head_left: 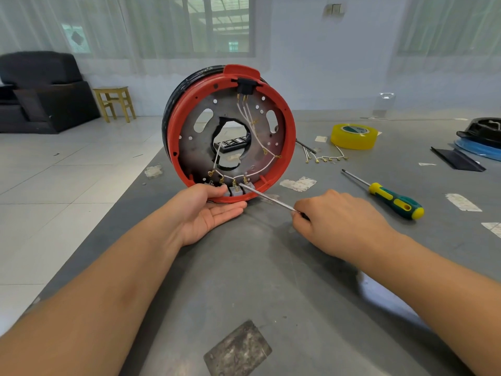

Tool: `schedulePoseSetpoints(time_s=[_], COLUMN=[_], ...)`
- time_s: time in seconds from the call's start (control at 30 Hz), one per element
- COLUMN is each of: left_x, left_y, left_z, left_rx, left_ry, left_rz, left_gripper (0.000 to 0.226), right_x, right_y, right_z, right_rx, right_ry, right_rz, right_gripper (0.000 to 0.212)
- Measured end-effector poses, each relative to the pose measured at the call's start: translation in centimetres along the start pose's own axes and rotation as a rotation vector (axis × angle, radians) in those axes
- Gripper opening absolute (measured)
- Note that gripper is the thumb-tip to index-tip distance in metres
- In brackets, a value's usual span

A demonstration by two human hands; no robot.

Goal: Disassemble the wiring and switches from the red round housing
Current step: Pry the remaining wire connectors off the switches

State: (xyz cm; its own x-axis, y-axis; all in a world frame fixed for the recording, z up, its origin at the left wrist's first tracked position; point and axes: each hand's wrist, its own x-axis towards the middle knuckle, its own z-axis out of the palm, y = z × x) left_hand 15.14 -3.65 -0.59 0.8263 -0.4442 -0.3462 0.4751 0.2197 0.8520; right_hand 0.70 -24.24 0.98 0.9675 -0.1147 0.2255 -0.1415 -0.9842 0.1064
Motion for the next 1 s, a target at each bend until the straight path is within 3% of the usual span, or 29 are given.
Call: schedulePoseSetpoints(time_s=[0.43,0.87,1.0], left_x=[0.2,0.2,0.0], left_y=[-0.2,-0.2,-0.1], left_z=[-0.2,-0.1,-0.1], left_rx=[0.022,0.000,-0.022], left_ry=[-0.026,-0.028,-0.021], left_rz=[0.016,0.004,0.000], left_gripper=[0.024,0.029,0.020], right_x=[-0.2,-1.3,-1.4], right_y=[-0.5,-1.8,-2.0], right_z=[-1.3,-0.2,0.0], right_rx=[-0.082,0.021,0.045], right_ry=[-0.035,-0.041,-0.037], right_rz=[-0.007,0.048,0.065], right_gripper=[0.033,0.032,0.033])
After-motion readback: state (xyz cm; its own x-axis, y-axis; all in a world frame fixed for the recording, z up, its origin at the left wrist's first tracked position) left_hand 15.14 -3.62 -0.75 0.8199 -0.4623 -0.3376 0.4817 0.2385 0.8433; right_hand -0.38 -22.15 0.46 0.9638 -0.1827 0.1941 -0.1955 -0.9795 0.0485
